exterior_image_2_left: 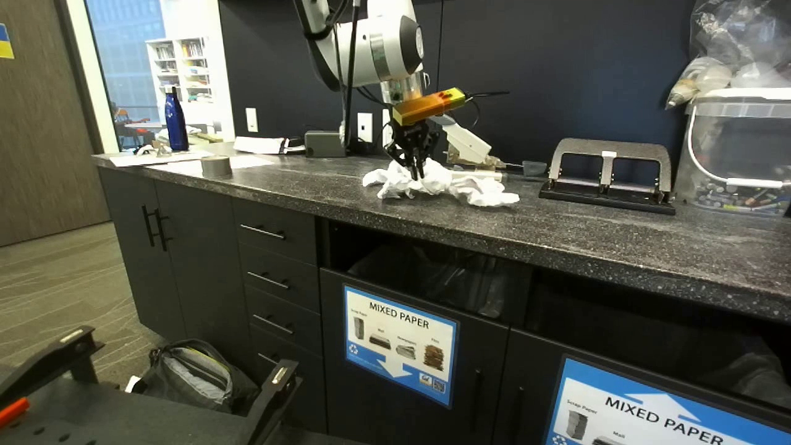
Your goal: Pick up the pieces of paper from the countertop and put them in the left bin.
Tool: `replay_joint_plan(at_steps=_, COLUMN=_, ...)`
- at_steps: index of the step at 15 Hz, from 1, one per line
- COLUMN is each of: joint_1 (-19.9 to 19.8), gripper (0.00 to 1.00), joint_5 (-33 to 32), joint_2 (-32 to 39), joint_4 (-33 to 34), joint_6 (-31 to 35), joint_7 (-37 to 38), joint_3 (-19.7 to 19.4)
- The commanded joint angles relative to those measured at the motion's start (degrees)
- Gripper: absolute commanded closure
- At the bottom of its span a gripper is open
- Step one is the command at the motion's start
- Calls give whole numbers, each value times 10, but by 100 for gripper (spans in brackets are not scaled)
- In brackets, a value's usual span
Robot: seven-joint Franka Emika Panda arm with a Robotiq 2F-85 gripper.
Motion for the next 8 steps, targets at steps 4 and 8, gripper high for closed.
replay_joint_plan(at_steps=4, joint_1=13, gripper=90, joint_5=-13, joint_2=-11, joint_4=27, joint_6=-84, joint_7=39, joint_3=-25)
replay_joint_plan(at_steps=8, joint_1=18, gripper=91, joint_5=-17, joint_2=-38, joint_4=22, joint_6=-129, joint_7=71, joint_3=-38)
